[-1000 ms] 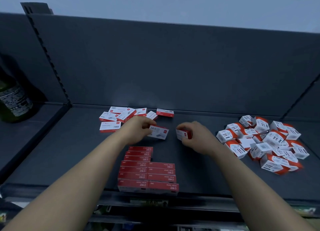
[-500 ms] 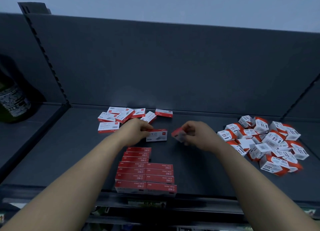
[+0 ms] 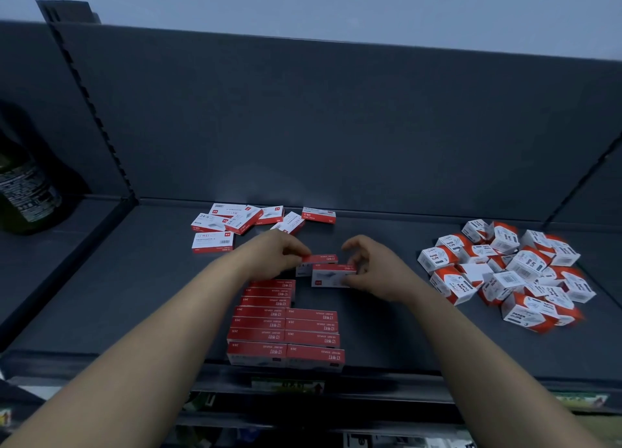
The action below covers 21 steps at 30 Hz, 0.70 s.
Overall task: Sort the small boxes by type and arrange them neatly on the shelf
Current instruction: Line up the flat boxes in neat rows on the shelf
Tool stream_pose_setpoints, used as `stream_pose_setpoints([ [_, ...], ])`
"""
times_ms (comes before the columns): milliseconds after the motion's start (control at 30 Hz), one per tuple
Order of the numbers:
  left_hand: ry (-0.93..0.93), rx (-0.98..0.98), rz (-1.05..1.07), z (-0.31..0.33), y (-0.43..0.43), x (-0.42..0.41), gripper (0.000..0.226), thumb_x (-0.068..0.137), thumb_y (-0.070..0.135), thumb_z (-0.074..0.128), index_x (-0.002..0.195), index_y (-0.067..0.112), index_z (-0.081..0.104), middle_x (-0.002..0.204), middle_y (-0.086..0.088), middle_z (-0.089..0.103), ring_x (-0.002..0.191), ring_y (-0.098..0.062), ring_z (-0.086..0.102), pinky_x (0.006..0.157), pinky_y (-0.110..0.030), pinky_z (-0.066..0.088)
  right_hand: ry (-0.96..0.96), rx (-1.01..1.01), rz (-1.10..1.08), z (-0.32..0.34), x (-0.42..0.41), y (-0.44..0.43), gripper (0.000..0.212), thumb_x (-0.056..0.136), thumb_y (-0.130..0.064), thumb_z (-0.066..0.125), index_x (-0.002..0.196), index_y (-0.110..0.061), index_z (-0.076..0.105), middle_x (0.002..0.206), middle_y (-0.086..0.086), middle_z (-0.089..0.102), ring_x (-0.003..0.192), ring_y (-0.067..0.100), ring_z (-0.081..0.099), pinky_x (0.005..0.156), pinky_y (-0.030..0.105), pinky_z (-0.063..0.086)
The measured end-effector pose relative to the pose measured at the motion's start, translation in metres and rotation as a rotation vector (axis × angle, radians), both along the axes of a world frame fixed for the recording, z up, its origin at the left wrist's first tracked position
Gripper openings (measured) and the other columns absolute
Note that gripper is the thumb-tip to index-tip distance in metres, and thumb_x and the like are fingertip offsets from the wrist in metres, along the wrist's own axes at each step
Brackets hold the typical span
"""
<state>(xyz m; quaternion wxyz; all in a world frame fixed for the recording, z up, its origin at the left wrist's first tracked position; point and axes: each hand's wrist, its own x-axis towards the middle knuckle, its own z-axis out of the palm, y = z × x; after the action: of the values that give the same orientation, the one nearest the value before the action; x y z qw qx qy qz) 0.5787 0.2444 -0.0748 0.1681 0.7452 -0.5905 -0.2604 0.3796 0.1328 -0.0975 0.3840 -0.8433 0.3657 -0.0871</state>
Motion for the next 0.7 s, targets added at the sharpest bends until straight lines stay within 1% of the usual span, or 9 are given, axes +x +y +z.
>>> stream_pose_setpoints([
  [67,-0.010,-0.006,0.001,0.000,0.001,-0.001,0.029,0.095,0.026,0.055,0.123,0.029,0.062,0.128,0.011,0.059,0.114,-0.007,0.054,0.100,-0.028,0.042,-0.004,-0.019,0.005,0.000,0.001,0.002,0.045,0.076,-0.018,0.077,0.113,-0.026,0.053,0.094,-0.005,0.062,0.065,0.007,0.057,0.062,0.024,0.051],
  [167,-0.019,-0.010,0.018,-0.002,0.002,-0.001,0.031,0.096,0.027,0.053,0.125,0.030,0.060,0.130,0.011,0.058,0.115,-0.008,0.053,0.101,-0.030,0.043,-0.002,-0.088,-0.011,0.008,-0.006,0.001,0.022,0.079,-0.013,0.073,0.097,-0.023,0.063,0.093,-0.005,0.065,0.078,0.011,0.061,0.071,0.023,0.051],
  [200,-0.014,-0.011,0.025,-0.003,0.002,0.000,0.031,0.096,0.027,0.053,0.125,0.031,0.060,0.130,0.011,0.058,0.115,-0.008,0.054,0.102,-0.031,0.043,-0.017,-0.086,-0.022,0.013,-0.010,0.000,0.017,0.081,-0.013,0.072,0.093,-0.022,0.064,0.091,-0.006,0.066,0.081,0.012,0.062,0.071,0.022,0.051],
  [267,-0.009,-0.003,0.033,-0.004,0.002,0.001,0.031,0.096,0.027,0.053,0.126,0.031,0.059,0.129,0.010,0.059,0.114,-0.007,0.054,0.102,-0.032,0.044,-0.071,-0.028,-0.054,0.023,-0.018,-0.002,0.014,0.084,-0.013,0.069,0.094,-0.021,0.063,0.092,-0.005,0.066,0.085,0.012,0.064,0.066,0.019,0.052],
  [367,-0.010,0.007,0.036,-0.004,0.001,0.000,0.032,0.096,0.027,0.051,0.127,0.032,0.057,0.131,0.009,0.057,0.116,-0.008,0.053,0.100,-0.030,0.044,-0.167,0.096,-0.092,0.033,-0.023,-0.003,0.015,0.088,-0.009,0.064,0.102,-0.017,0.062,0.095,0.000,0.065,0.085,0.015,0.067,0.061,0.022,0.056],
  [467,-0.012,0.002,0.044,-0.004,0.000,0.000,0.032,0.097,0.027,0.050,0.128,0.033,0.057,0.133,0.008,0.056,0.117,-0.010,0.052,0.099,-0.028,0.044,-0.140,-0.055,-0.059,0.037,-0.023,-0.005,0.024,0.085,-0.007,0.065,0.100,-0.025,0.066,0.092,-0.006,0.067,0.079,0.004,0.064,0.065,0.019,0.053],
  [600,-0.007,0.004,0.031,-0.006,0.000,0.001,0.032,0.097,0.027,0.050,0.128,0.033,0.057,0.132,0.009,0.056,0.117,-0.008,0.051,0.099,-0.027,0.042,-0.030,-0.143,0.018,0.040,-0.016,-0.002,0.025,0.082,-0.009,0.067,0.101,-0.025,0.068,0.078,-0.013,0.060,0.060,-0.003,0.053,0.054,0.012,0.042],
  [667,0.007,-0.012,0.028,-0.007,0.000,0.000,0.032,0.096,0.026,0.052,0.127,0.031,0.058,0.130,0.010,0.058,0.114,-0.006,0.052,0.100,-0.027,0.041,-0.024,-0.177,0.067,0.036,-0.005,0.003,0.031,0.078,-0.010,0.071,0.105,-0.023,0.066,0.082,-0.012,0.061,0.057,-0.006,0.051,0.053,0.007,0.039],
  [700,0.015,-0.020,0.029,-0.007,0.000,0.000,0.032,0.096,0.025,0.053,0.126,0.030,0.059,0.129,0.010,0.059,0.112,-0.006,0.053,0.101,-0.027,0.041,-0.026,-0.170,0.085,0.033,0.000,0.005,0.033,0.076,-0.010,0.073,0.106,-0.023,0.064,0.085,-0.010,0.063,0.057,-0.005,0.050,0.054,0.006,0.039],
])
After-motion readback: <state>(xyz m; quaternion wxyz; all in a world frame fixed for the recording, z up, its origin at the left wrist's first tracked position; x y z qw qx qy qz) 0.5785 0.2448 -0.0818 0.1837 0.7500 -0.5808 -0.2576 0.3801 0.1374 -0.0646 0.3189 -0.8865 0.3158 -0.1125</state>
